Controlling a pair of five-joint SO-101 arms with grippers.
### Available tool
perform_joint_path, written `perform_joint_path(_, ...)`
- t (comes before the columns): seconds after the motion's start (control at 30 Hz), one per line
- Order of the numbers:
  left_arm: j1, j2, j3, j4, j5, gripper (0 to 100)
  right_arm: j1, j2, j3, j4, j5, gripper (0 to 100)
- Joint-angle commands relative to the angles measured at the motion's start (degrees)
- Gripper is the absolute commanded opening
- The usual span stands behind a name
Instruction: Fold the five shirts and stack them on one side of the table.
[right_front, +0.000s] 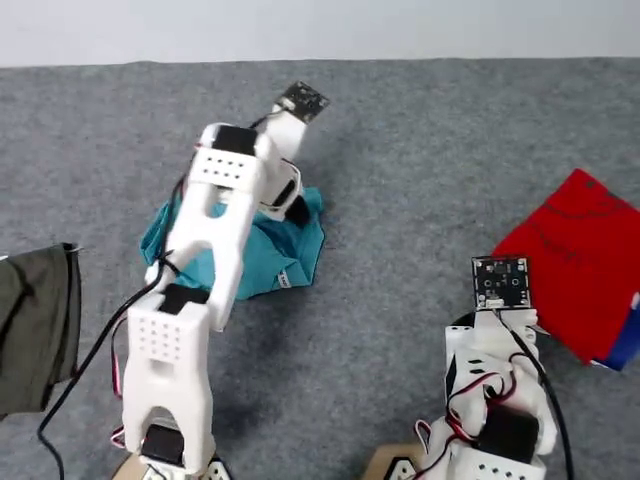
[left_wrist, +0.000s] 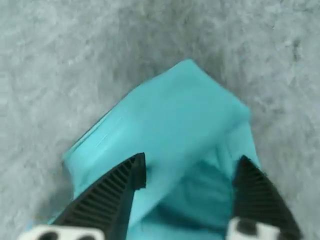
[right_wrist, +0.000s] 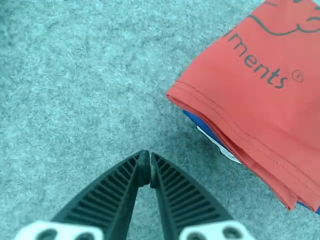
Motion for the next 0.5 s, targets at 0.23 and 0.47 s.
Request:
perform_joint_path(0.23,0.44,1.67,-16.04,-1.93,0.79,0,0.48,-0.40,-0.79,-1.19,0.35,0.9)
perform_joint_path(0.47,0.53,2.20,-31.87,10.99,0.97,0,0.48,-0.40,-0.79,-1.19,0.35,0.9)
